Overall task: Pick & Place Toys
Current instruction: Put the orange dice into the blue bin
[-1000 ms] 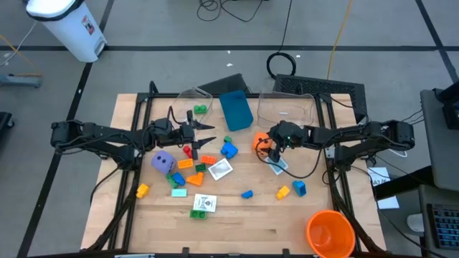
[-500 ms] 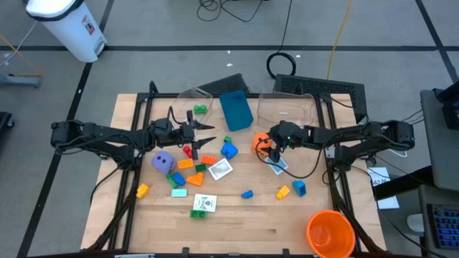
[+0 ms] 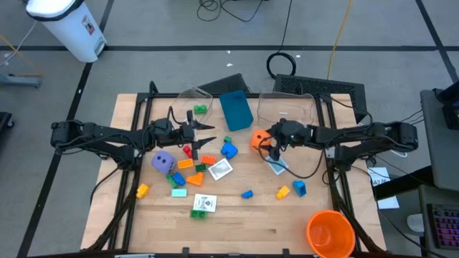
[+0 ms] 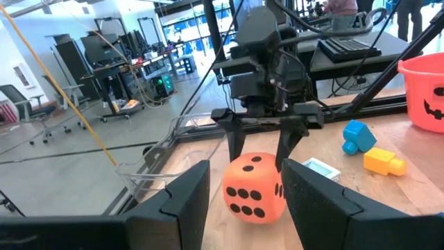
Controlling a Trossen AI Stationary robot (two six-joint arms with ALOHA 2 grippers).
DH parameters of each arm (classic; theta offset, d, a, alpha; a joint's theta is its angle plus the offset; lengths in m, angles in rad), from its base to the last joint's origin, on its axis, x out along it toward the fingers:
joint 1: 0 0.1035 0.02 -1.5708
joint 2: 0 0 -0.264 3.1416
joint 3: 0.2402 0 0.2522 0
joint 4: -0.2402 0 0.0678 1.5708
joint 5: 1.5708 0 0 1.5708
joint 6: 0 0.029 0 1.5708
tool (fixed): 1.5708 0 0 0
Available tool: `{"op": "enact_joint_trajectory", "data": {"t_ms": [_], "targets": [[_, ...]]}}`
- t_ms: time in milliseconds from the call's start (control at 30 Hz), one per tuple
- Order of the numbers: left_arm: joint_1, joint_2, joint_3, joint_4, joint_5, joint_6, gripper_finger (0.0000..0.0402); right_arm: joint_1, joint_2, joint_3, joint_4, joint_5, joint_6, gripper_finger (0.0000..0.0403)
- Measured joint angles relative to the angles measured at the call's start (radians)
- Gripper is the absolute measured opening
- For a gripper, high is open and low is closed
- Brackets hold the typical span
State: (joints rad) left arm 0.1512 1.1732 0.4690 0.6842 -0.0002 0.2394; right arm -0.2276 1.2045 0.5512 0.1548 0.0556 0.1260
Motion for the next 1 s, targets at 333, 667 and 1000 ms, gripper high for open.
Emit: {"op": "enact_joint_trajectory", "data": {"t_ms": [333, 667, 1000], "targets": [[0.002, 0.000, 0.000, 0.000, 0.000, 0.000, 0.0184, 0.000, -0.051, 0.028, 0.000, -0.002, 0.011, 0.0334], [0.002, 0.000, 0.000, 0.000, 0.001, -0.068, 0.0184, 0.000, -0.062, 0.077, 0.076, -0.048, -0.016, 0.0334], [0.001, 0.000, 0.044, -0.034, 0.106, -0.113, 0.0185, 0.000, -0.062, 0.077, 0.231, -0.165, -0.035, 0.0334]]}}
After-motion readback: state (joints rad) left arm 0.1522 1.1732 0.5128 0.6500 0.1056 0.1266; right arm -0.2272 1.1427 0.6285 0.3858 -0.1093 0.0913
